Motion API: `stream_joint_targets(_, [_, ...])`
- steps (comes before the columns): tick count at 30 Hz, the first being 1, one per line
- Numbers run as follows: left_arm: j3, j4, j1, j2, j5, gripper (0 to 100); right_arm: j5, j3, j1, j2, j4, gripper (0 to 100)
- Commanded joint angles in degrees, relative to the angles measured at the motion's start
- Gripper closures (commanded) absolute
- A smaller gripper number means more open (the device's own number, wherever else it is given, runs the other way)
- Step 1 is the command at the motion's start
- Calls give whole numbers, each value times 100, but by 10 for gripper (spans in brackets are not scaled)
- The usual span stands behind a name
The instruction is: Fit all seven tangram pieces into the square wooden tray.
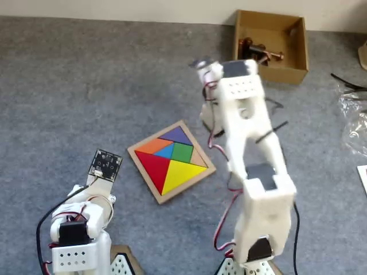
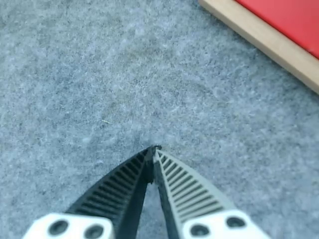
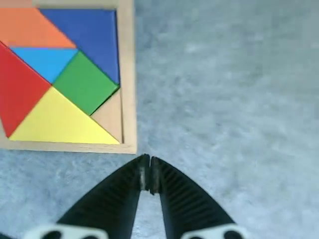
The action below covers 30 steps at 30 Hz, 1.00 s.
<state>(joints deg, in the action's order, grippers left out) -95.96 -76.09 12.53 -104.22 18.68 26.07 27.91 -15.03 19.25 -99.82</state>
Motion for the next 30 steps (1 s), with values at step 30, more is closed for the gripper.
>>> stream_joint_targets(30, [-119, -44, 22, -48, -62, 986, -26, -6712, 804, -6193, 2105, 994])
